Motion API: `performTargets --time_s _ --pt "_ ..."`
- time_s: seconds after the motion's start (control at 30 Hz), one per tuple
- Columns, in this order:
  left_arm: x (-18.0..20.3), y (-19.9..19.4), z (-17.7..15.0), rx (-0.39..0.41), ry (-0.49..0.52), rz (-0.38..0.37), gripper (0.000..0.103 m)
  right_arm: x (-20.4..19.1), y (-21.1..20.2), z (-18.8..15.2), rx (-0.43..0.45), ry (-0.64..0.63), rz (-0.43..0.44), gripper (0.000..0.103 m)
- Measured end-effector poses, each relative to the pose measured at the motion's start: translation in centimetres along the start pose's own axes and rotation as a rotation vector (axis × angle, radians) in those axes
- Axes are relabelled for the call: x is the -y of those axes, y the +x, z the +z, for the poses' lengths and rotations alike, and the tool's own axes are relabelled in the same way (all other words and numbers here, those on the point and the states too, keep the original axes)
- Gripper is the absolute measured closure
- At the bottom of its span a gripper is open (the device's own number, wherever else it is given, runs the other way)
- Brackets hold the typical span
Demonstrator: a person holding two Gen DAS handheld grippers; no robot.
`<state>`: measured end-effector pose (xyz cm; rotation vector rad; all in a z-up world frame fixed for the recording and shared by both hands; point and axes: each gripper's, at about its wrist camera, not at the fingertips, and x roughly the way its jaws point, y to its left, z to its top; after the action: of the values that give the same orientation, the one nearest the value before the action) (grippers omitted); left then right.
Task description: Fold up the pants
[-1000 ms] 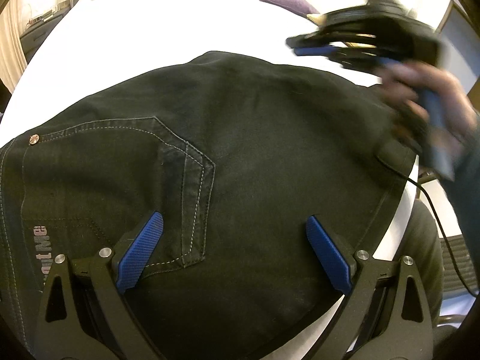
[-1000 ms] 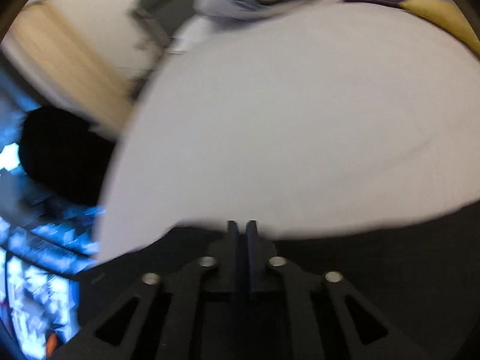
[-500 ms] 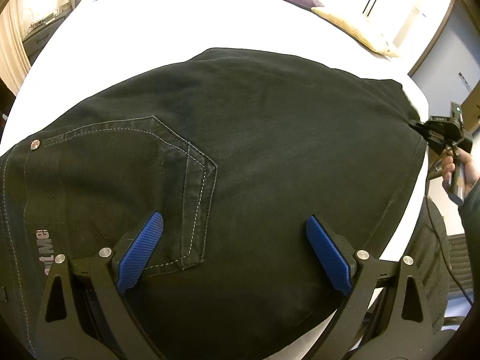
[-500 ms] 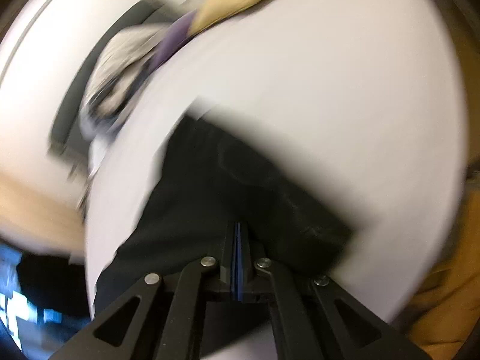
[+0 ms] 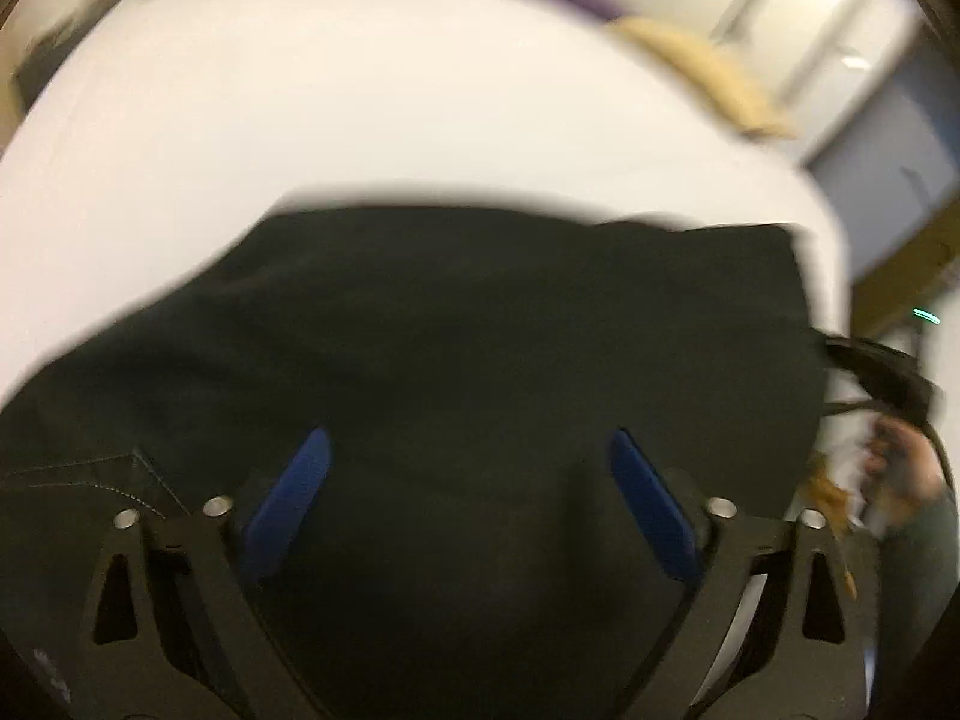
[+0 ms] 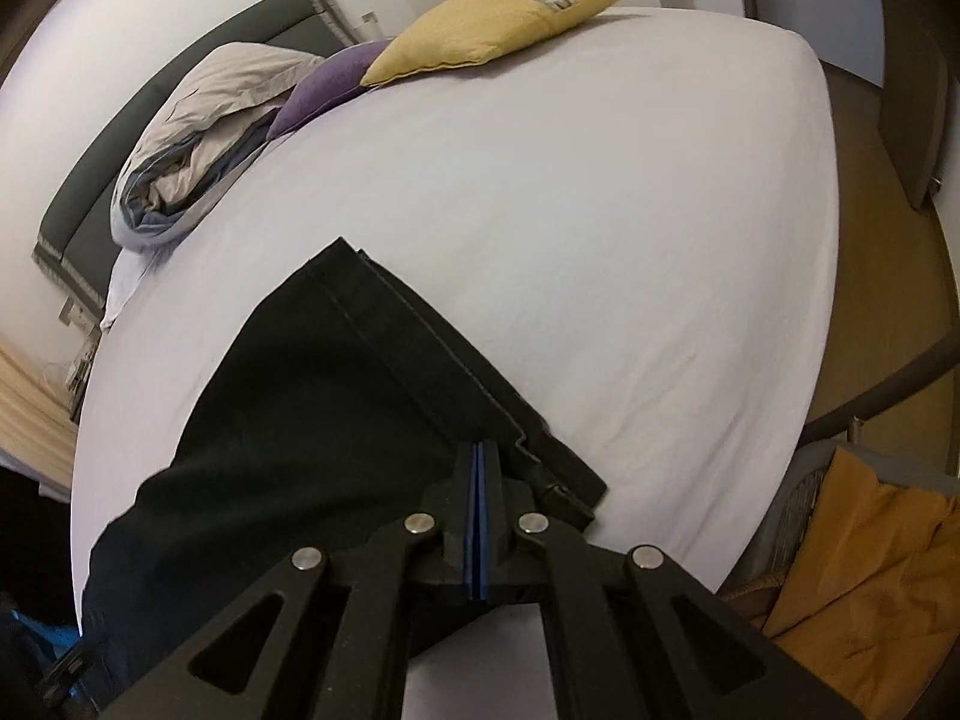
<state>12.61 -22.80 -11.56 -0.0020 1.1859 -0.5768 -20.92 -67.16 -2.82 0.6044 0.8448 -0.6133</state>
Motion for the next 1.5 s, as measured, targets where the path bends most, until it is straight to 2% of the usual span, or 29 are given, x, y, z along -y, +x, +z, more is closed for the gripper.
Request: performTargets --time_s 0.07,0.13,0.2,0.27,0.33,0.4,0.43,0.47,0.53,0.6,0.63,0.67,0.7,0.73,0.77,0.87,0.9,1.0,1.23,1.33,1.37,1.43,1.5 --pt "-2.3 -1.2 -0.4 0.035 -0.052 -0.080 0.020 0.3 0.4 0.4 -0.005 -0.008 0.004 0.103" --pt "-5.1 -3.2 -1.3 0.053 -0.083 -0.021 0.022 0.3 0.6 0.4 -0.002 -0.015 0.001 0.103" --pt "-8.8 -4.8 -3.1 0.096 -0.142 -0.091 0.024 0.1 0.9 0.5 0.010 -0.019 -0.003 0.103" --pt "-12.0 -6.3 -5.3 0.172 -0.185 -0.129 0.025 0.1 1.1 0.5 0.013 -0.023 -0.001 0.103" --pt "-13.6 -7.4 -7.1 0.228 -0.191 -0.119 0.031 0.2 0.8 0.7 0.007 -0.011 0.025 0.103" --pt "-14.3 -8.2 -7.9 0.252 -0.207 -0.128 0.033 0.8 -0.5 1.0 0.013 0.036 0.071 0.103" --pt "-14.5 -8.7 -8.3 0.257 -0.211 -0.096 0.033 1.1 -1.5 1.1 0.032 0.060 0.088 0.098" --pt "-14.7 -9.0 -8.6 0.259 -0.224 -0.098 0.033 1.5 -2.7 1.0 0.062 0.087 0.105 0.095" --pt "-14.9 -9.8 -9.3 0.264 -0.269 -0.097 0.033 2.4 -5.3 0.4 0.117 0.142 0.188 0.079" --pt "-13.8 -10.9 -8.9 0.295 -0.282 -0.158 0.033 3.1 -6.7 -0.4 0.140 0.183 0.257 0.073" --pt "-12.2 -11.9 -7.7 0.315 -0.252 -0.187 0.030 3.7 -7.1 -1.1 0.151 0.221 0.315 0.071" --pt "-11.2 -12.2 -7.1 0.320 -0.219 -0.177 0.023 4.1 -7.0 -1.5 0.148 0.253 0.341 0.069" --pt "-10.5 -12.2 -6.7 0.318 -0.187 -0.164 0.020 4.4 -6.7 -1.8 0.137 0.279 0.354 0.063" --pt "-9.6 -11.5 -6.2 0.310 -0.158 -0.156 0.018 4.8 -5.9 -2.3 0.114 0.315 0.373 0.062" --pt "-9.1 -10.2 -5.6 0.289 -0.152 -0.140 0.018 5.0 -5.0 -2.6 0.094 0.342 0.380 0.062" --pt "-9.5 -5.7 -5.0 0.152 -0.220 -0.057 0.019 6.1 -2.1 -3.7 0.026 0.444 0.392 0.062" --pt "-9.1 -5.6 -5.0 0.174 -0.194 -0.030 0.019 6.3 -1.5 -3.8 0.009 0.473 0.408 0.062" --pt "-8.1 -5.2 -4.6 0.142 -0.149 0.024 0.019 6.5 -0.3 -4.1 0.011 0.524 0.452 0.062" --pt "-9.0 -5.7 -5.6 0.150 -0.164 0.031 0.019 7.1 2.0 -2.7 0.055 0.616 0.549 0.062" --pt "-9.0 -6.4 -7.2 0.150 -0.164 0.034 0.019 6.9 2.4 -2.3 0.065 0.615 0.568 0.063" --pt "-8.7 -6.2 -6.7 0.149 -0.165 0.035 0.019 6.7 2.4 -2.2 0.064 0.603 0.570 0.065" --pt "-8.6 -5.9 -6.6 0.147 -0.167 0.040 0.019 6.2 2.6 -2.2 0.044 0.578 0.562 0.089" --pt "-8.6 -5.9 -6.6 0.145 -0.165 0.043 0.019 5.9 2.8 -2.3 0.045 0.564 0.529 0.094"
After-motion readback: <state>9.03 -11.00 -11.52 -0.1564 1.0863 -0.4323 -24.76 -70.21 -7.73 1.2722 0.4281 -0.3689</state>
